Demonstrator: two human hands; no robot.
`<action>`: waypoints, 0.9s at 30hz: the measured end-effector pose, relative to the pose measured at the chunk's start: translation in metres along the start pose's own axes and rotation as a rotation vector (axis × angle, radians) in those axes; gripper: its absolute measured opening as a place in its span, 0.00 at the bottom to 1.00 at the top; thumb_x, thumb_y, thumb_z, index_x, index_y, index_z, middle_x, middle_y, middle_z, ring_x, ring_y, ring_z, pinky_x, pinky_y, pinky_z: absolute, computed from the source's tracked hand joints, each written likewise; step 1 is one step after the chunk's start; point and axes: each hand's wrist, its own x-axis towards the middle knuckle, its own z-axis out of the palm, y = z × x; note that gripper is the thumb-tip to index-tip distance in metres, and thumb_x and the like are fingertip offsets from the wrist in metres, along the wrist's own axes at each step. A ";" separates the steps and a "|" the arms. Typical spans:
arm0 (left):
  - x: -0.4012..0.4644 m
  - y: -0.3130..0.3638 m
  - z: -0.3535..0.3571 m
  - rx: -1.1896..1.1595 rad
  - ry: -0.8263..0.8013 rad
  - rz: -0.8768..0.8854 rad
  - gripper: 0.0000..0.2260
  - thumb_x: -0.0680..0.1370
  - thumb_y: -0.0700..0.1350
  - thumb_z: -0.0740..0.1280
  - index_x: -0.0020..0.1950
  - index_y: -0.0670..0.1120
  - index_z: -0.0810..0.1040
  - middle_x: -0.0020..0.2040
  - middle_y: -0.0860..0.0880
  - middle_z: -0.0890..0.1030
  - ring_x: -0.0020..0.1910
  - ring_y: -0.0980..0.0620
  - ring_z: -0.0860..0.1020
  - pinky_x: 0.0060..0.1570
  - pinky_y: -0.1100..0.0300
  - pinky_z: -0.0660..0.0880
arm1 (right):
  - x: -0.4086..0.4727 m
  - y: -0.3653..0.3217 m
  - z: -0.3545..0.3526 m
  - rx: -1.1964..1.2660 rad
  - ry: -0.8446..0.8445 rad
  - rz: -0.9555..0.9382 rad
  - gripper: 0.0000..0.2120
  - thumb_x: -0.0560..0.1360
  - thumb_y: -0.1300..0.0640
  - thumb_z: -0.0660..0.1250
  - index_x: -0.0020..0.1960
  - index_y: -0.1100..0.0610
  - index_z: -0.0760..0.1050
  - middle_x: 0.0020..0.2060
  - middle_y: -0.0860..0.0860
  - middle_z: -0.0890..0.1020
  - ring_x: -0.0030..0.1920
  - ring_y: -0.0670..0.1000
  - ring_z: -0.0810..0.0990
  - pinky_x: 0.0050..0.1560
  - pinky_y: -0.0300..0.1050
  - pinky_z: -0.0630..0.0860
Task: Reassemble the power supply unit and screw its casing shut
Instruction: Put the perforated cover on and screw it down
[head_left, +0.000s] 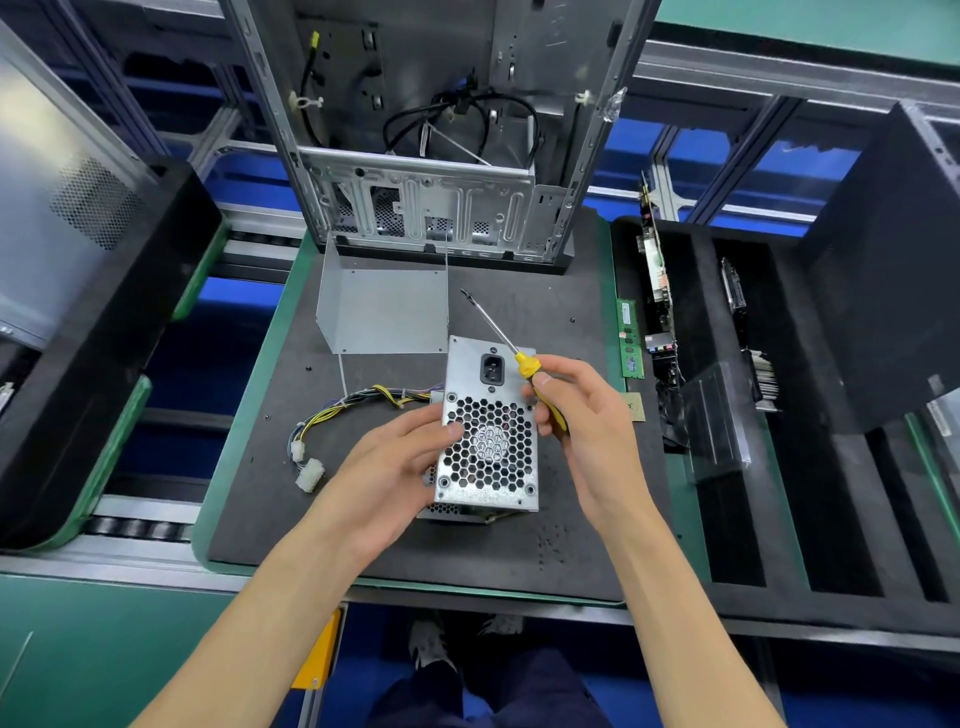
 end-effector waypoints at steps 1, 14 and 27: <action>0.000 0.000 0.000 0.008 0.020 0.009 0.21 0.73 0.38 0.74 0.66 0.41 0.80 0.64 0.40 0.82 0.65 0.42 0.79 0.64 0.38 0.76 | 0.000 0.000 0.000 0.000 -0.001 0.000 0.08 0.81 0.63 0.67 0.59 0.60 0.81 0.38 0.50 0.84 0.35 0.46 0.75 0.38 0.37 0.74; -0.002 0.006 0.000 0.023 0.079 -0.035 0.22 0.74 0.37 0.70 0.68 0.41 0.77 0.62 0.41 0.83 0.63 0.42 0.81 0.59 0.42 0.80 | 0.000 -0.002 0.003 -0.003 -0.024 -0.002 0.08 0.81 0.64 0.67 0.59 0.61 0.81 0.39 0.51 0.84 0.35 0.47 0.75 0.38 0.39 0.74; -0.001 0.002 0.003 0.002 0.092 -0.011 0.23 0.70 0.38 0.72 0.66 0.42 0.79 0.60 0.42 0.84 0.61 0.45 0.82 0.53 0.49 0.83 | 0.001 0.003 0.000 -0.014 -0.009 -0.014 0.08 0.81 0.63 0.68 0.58 0.58 0.82 0.40 0.52 0.85 0.35 0.46 0.76 0.38 0.37 0.74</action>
